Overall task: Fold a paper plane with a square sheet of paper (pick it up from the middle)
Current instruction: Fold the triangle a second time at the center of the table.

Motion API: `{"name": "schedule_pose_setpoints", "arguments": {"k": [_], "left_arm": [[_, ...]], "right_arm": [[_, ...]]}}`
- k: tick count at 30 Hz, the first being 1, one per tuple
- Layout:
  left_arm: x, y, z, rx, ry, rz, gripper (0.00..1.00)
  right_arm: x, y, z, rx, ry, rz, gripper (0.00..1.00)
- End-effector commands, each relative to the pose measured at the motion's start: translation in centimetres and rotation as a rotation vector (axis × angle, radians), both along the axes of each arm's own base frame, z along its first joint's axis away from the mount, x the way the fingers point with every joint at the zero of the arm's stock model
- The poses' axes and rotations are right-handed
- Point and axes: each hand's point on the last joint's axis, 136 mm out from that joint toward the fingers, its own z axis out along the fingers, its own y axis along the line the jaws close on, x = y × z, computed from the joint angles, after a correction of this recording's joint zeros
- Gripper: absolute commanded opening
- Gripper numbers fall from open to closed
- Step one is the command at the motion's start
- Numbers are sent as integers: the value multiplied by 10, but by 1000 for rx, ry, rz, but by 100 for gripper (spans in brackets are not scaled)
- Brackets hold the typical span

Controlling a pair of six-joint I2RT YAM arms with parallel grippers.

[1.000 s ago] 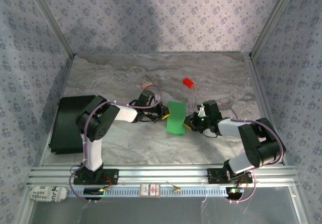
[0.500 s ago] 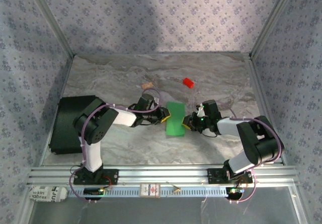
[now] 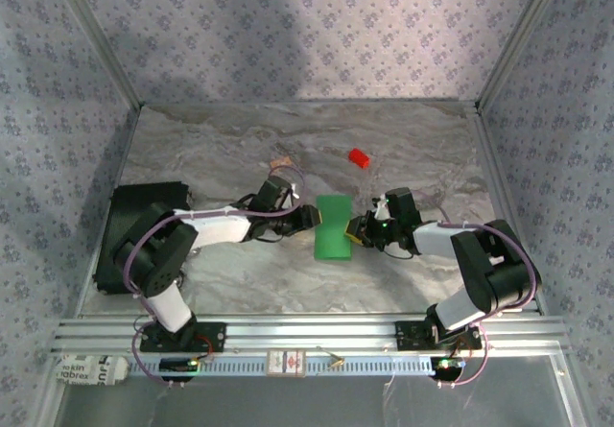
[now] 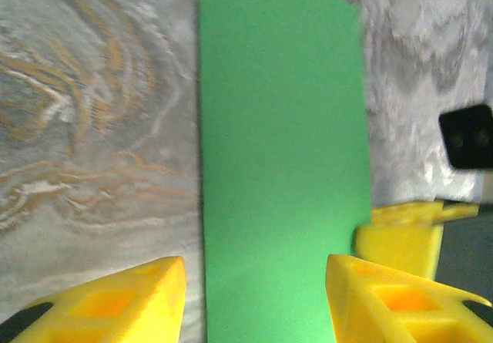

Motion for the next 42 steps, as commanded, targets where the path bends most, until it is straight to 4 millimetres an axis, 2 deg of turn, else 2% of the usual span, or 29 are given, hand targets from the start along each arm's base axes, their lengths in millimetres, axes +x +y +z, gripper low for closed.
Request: {"name": "schedule_pose_setpoints", "arguments": {"k": [1, 8, 11, 14, 19, 22, 29, 34, 42], "left_arm": [[-16, -15, 27, 125, -228, -216, 51], [-54, -37, 27, 304, -470, -489, 56], [-66, -47, 24, 400, -558, -582, 63], [-73, -55, 20, 478, -613, -645, 65], [-73, -58, 17, 502, -623, -641, 66], [-72, -60, 18, 491, -635, -638, 68], [-81, -64, 11, 518, -697, -709, 72], [-81, -62, 7, 540, -729, -709, 73], [-86, -60, 18, 413, -958, -681, 72]], "right_arm": [[7, 4, 10, 19, -23, 17, 19], [10, 5, 14, 30, -24, 12, 19], [11, 6, 16, 35, -27, 10, 18], [12, 6, 16, 25, -21, 5, 14], [7, -1, 3, -89, 19, 15, 12], [6, -1, 0, -95, 26, 11, 11], [11, 3, 7, -46, 17, -5, 9], [12, 3, 9, -11, 21, -20, 15], [12, 2, 11, 22, 27, -31, 17]]}}
